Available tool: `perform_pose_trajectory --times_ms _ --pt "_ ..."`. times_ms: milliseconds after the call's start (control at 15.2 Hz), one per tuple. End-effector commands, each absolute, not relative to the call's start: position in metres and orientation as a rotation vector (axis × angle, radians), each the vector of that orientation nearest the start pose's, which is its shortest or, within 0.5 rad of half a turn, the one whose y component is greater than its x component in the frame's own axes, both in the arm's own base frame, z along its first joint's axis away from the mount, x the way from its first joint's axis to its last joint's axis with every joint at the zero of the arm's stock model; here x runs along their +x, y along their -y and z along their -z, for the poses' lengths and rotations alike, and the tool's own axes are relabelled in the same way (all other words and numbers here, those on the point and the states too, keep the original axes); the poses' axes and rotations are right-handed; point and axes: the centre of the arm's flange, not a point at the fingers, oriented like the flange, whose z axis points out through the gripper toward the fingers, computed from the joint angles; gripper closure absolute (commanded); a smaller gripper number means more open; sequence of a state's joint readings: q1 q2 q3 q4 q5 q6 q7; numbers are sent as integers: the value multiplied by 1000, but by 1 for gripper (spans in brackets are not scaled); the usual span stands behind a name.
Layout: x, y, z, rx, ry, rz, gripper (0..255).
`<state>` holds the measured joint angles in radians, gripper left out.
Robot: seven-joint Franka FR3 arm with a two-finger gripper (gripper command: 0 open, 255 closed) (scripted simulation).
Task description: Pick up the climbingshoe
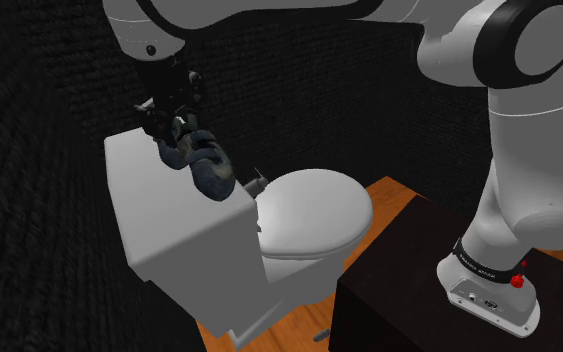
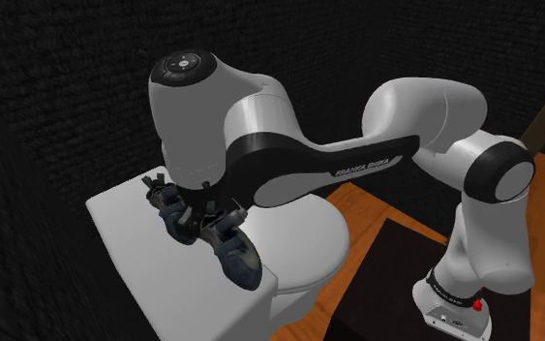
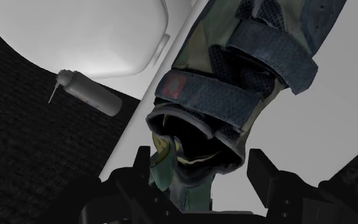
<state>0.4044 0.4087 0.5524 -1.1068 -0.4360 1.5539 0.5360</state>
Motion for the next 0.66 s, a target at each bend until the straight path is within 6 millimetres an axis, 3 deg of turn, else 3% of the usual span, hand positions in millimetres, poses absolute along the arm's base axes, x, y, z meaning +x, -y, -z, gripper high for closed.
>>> perform_pose_trajectory --times_ms 0,462,594 --pt "484 -455 -633 -3184 556 351 255" --pt "484 -455 -670 -3184 556 351 255" --pt "484 -455 -671 -3184 556 351 255"
